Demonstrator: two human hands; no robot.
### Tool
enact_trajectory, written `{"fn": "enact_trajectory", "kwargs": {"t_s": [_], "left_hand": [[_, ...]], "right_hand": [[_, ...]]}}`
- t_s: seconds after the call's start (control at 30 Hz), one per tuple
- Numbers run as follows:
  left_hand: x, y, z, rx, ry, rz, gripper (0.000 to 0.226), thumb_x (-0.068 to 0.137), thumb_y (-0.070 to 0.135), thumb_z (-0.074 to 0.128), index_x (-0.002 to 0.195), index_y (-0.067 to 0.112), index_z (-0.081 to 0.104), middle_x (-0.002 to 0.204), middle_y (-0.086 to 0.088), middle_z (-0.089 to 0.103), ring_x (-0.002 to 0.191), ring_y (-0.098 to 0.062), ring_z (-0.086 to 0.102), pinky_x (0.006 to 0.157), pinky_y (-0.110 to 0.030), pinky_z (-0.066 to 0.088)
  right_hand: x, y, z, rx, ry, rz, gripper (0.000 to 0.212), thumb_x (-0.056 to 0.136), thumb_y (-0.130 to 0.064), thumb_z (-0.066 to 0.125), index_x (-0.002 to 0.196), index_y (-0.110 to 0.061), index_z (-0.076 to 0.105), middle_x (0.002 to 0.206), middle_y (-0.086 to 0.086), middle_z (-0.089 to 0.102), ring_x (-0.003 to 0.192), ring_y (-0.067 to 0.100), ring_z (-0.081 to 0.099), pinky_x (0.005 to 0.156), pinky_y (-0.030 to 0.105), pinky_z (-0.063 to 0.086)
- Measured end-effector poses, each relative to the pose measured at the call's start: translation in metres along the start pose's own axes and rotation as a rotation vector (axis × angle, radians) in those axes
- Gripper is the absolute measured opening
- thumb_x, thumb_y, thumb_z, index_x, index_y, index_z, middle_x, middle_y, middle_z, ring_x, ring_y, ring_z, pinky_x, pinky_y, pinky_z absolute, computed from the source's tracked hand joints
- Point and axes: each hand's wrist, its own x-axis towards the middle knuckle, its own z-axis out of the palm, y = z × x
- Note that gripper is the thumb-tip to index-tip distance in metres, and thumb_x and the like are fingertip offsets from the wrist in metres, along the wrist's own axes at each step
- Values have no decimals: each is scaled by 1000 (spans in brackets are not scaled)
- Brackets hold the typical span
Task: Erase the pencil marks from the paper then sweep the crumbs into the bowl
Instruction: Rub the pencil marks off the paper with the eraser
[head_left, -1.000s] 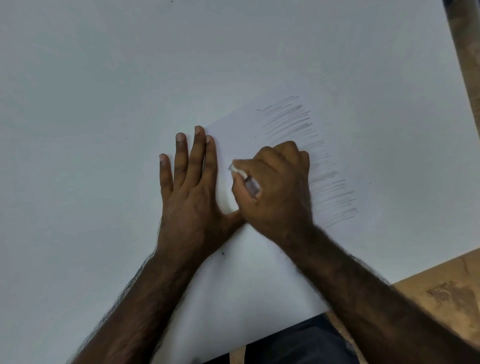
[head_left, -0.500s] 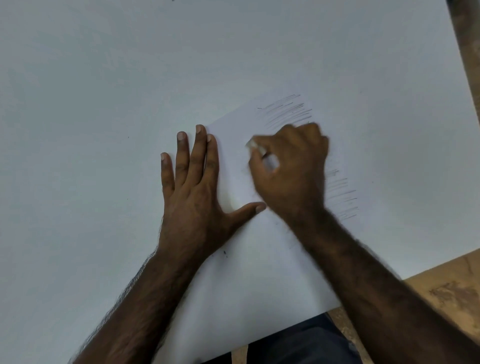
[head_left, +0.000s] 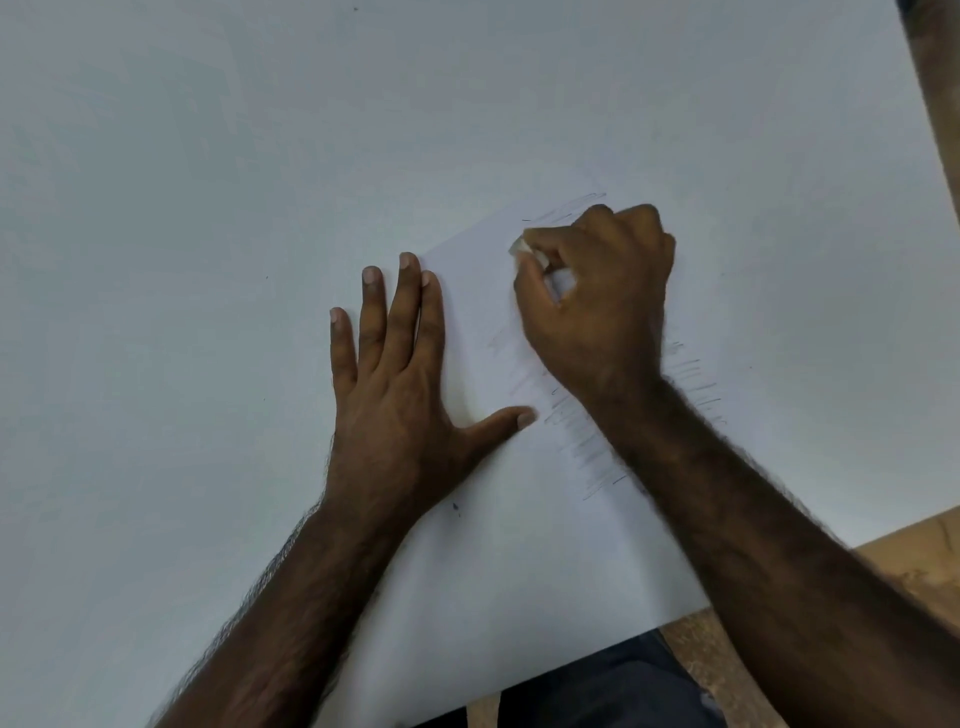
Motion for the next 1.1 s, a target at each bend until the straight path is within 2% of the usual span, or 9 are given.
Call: {"fn": "enact_trajectory", "kwargs": {"t_s": [0.1, 0.2, 0.4, 0.6, 0.73, 0.87, 1.03, 1.1], "left_hand": [[0, 1, -2, -16, -2, -1, 131, 82, 96, 38, 174, 9, 3, 182, -7, -10, 168, -28, -18, 135, -57, -8], [0, 1, -2, -50, 12, 14, 126, 84, 90, 41, 173, 6, 11, 182, -10, -3, 168, -31, -11, 135, -58, -5], [1, 0, -2, -4, -28, -3, 135, 81, 101, 38, 174, 12, -4, 182, -4, -17, 166, -25, -24, 135, -57, -8], [-1, 0, -2, -45, 14, 10, 129, 83, 94, 39, 173, 8, 8, 182, -8, -7, 168, -29, -15, 135, -57, -6], [0, -2, 1, -12, -3, 6, 136, 80, 102, 37, 174, 12, -3, 182, -4, -15, 167, -25, -22, 135, -57, -8], [0, -2, 3, -18, 19, 5, 136, 81, 102, 38, 174, 12, -3, 182, -3, -15, 167, -25, -21, 135, -57, -8], [-2, -2, 3, -50, 47, 29, 132, 84, 98, 41, 174, 11, 0, 182, -6, -12, 167, -26, -20, 135, -55, -9], [-2, -2, 1, -102, 72, 28, 122, 90, 90, 44, 174, 8, 8, 183, -9, -5, 168, -28, -14, 135, -54, -9]], "right_hand": [[-19, -19, 3, 45, -104, -71, 13, 93, -24, 73, 100, -17, 82, 89, 5, 71, 94, 34, 61, 80, 42, 40], [-35, -28, 3, 80, -163, -194, 12, 91, -21, 76, 98, -14, 81, 88, 7, 73, 91, 34, 63, 77, 47, 45], [3, -8, 7, -5, -36, -5, 14, 95, -26, 73, 102, -18, 81, 94, 3, 75, 97, 31, 63, 80, 49, 48], [-26, -29, 7, 44, -175, -162, 16, 93, -27, 74, 100, -16, 81, 91, 4, 73, 95, 31, 62, 79, 44, 43], [10, -14, 7, -10, -59, -20, 18, 94, -30, 72, 103, -19, 82, 96, 2, 75, 99, 29, 62, 83, 43, 44], [18, -5, 7, 103, -79, 79, 17, 97, -35, 74, 103, -21, 82, 99, -4, 78, 99, 20, 64, 88, 45, 54], [-12, 8, -8, 177, -56, 87, 9, 97, -28, 75, 101, -20, 80, 92, -7, 74, 91, 15, 60, 84, 29, 46], [-22, 10, -9, 207, -48, 78, 5, 97, -21, 76, 101, -18, 79, 94, -8, 74, 90, 10, 58, 87, 26, 44]]}}
